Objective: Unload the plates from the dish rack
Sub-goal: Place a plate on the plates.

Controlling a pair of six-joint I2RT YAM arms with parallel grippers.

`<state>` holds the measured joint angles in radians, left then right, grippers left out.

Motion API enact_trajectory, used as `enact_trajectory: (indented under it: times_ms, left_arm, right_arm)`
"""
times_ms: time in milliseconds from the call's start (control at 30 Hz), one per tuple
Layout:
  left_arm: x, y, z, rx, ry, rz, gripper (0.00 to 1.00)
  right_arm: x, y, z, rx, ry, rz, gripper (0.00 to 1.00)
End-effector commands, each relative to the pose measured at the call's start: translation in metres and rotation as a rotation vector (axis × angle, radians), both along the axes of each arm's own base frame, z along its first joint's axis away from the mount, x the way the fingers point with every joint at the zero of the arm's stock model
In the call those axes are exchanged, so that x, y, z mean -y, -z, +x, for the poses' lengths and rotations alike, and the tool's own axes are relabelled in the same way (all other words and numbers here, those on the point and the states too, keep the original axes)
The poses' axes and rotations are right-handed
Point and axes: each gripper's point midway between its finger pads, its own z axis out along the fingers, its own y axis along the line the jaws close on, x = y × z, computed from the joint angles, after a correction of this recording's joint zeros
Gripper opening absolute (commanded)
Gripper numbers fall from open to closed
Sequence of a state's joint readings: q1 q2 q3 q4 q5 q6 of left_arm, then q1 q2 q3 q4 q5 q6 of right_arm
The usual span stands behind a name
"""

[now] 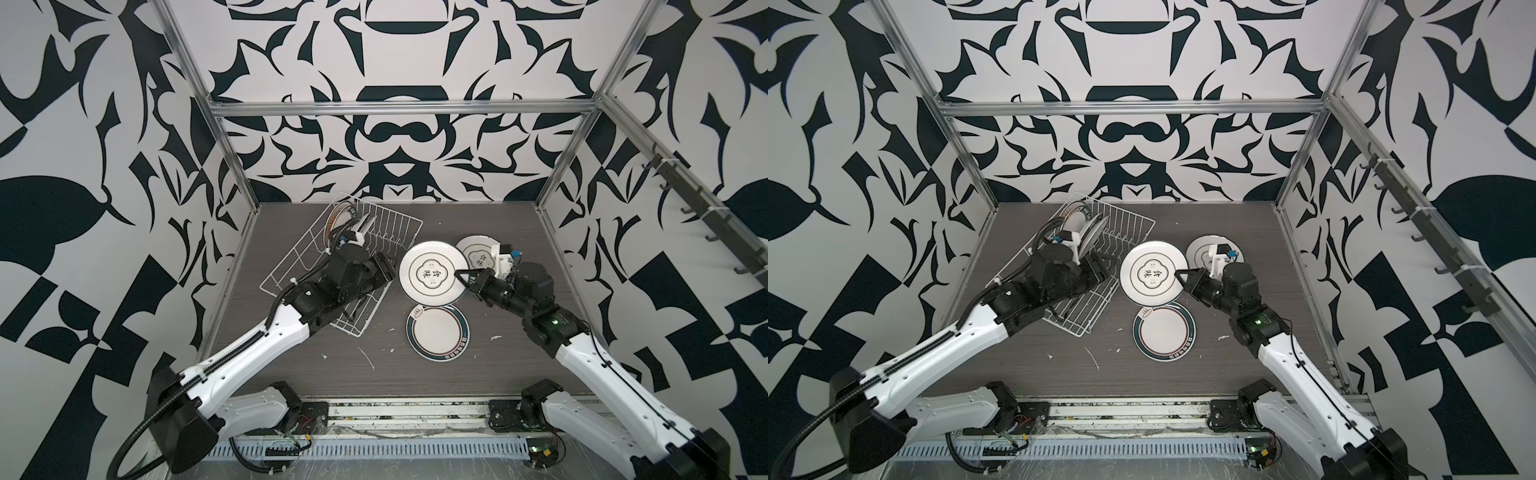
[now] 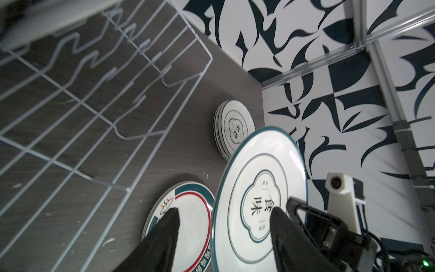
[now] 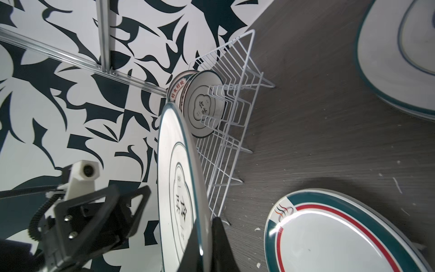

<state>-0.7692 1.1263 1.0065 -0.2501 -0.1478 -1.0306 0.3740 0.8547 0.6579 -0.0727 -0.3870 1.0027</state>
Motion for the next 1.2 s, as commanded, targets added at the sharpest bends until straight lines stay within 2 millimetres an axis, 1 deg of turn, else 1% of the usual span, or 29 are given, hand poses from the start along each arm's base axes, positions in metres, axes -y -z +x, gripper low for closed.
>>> enact_trajectory:
  times_ms: [0, 100, 167, 200, 267, 367, 433, 533, 633, 700, 800, 967, 1100, 1167]
  left_arm:
    - [-0.034, 0.005, 0.003, 0.008, -0.104, 0.123, 0.72]
    - [-0.067, 0.007, 0.004, 0.000, -0.221, 0.233, 0.89]
    - [-0.081, 0.005, 0.003, 0.019, -0.257, 0.297, 0.91]
    - [-0.089, 0.004, 0.003, 0.025, -0.282, 0.331, 0.98]
    - [-0.106, 0.003, 0.002, 0.031, -0.329, 0.402, 0.99]
    - [-0.124, 0.001, 0.004, 0.053, -0.367, 0.508, 0.99]
    - [-0.137, -0.001, 0.004, 0.063, -0.416, 0.555, 0.99]
    - [-0.150, -0.004, 0.005, 0.096, -0.459, 0.622, 0.99]
    - [-0.161, -0.004, 0.004, 0.114, -0.500, 0.661, 0.99]
    - [-0.166, -0.003, 0.002, 0.126, -0.520, 0.659, 0.99]
    - [-0.170, -0.004, 0.000, 0.147, -0.539, 0.639, 0.99]
    - [-0.174, -0.001, -0.002, 0.176, -0.554, 0.614, 0.99]
    - [-0.177, 0.008, -0.004, 0.170, -0.570, 0.612, 0.99]
    - [-0.179, 0.008, -0.004, 0.168, -0.586, 0.614, 0.99]
  right_arm:
    - [0.005, -0.007, -0.005, 0.032, 0.006, -0.012, 0.00]
    - [0.011, 0.005, -0.014, -0.008, 0.009, -0.048, 0.00]
    - [0.016, 0.014, -0.021, -0.033, 0.010, -0.093, 0.00]
    - [0.019, 0.020, -0.025, -0.051, 0.008, -0.121, 0.00]
    - [0.022, 0.032, -0.031, -0.085, -0.002, -0.167, 0.00]
    - [0.026, 0.049, -0.039, -0.131, -0.010, -0.203, 0.00]
    - [0.029, 0.055, -0.043, -0.146, -0.007, -0.214, 0.00]
    - [0.033, 0.061, -0.047, -0.163, 0.005, -0.229, 0.00]
    - [0.035, 0.066, -0.048, -0.180, 0.006, -0.252, 0.00]
    - [0.037, 0.075, -0.049, -0.210, 0.005, -0.272, 0.00]
    - [0.039, 0.088, -0.050, -0.249, 0.012, -0.297, 0.00]
    - [0.045, 0.097, -0.052, -0.269, 0.038, -0.314, 0.00]
    - [0.048, 0.108, -0.056, -0.297, 0.038, -0.339, 0.00]
    - [0.050, 0.115, -0.057, -0.321, 0.038, -0.353, 0.00]
